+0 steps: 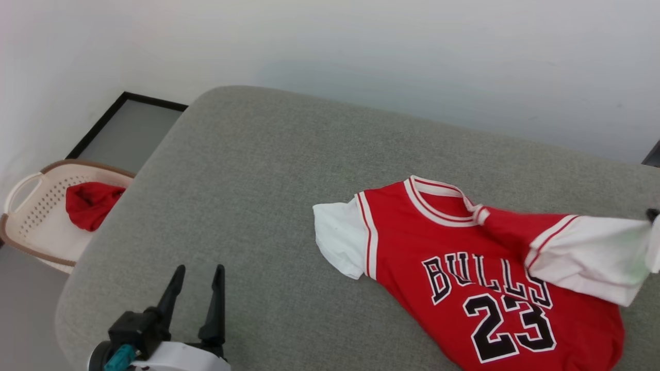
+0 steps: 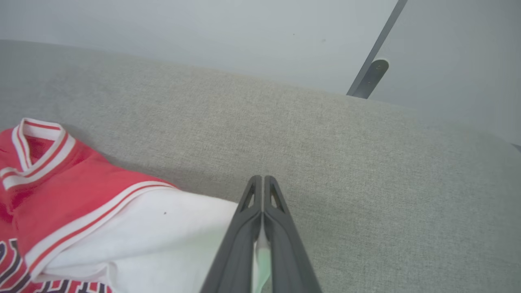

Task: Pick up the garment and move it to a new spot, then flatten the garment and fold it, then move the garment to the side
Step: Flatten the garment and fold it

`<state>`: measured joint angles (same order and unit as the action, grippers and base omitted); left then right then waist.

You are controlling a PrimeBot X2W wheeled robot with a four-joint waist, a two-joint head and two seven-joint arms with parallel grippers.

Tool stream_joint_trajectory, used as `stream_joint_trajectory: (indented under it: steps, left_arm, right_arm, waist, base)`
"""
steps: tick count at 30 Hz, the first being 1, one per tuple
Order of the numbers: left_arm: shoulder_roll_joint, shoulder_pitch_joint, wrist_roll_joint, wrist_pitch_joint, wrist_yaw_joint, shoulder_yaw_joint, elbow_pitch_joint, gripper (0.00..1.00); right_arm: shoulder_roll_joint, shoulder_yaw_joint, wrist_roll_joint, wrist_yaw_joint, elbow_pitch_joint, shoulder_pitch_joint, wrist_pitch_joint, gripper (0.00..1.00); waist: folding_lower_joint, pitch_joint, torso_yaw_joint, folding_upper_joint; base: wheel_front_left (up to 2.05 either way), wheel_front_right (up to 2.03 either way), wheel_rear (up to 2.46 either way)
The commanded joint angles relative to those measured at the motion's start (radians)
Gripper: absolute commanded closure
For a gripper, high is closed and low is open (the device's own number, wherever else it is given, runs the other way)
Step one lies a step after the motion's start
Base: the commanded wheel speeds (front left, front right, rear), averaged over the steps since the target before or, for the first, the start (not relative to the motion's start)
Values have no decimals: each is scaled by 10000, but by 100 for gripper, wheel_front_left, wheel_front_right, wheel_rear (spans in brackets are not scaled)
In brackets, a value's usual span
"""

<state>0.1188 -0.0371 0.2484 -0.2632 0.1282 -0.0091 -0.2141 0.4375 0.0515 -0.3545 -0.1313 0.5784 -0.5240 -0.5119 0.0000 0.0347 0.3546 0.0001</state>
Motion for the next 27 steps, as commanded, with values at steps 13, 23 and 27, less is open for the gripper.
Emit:
stream_joint_trajectory:
  steps: [13,23,27]
  left_arm:
    - [221,-555,220,-16,35,-1041,-127,0]
    - [267,-968,323,-16,36,-1390,-227,0]
    - [290,-1044,323,-16,37,-1340,-271,0]
  right_arm:
    - [-286,2827,3639,10,2957,-1636,2535,100]
    - [-351,3979,5513,10,4123,-2428,3640,0]
    - [-512,3613,5831,10,4498,-2821,4106,0]
  waist:
    - [0,615,556,-1]
    - [0,1061,735,-1]
    - [0,1067,592,-1]
  base:
    - [0,0,0]
    - [0,0,0]
    - [0,0,0]
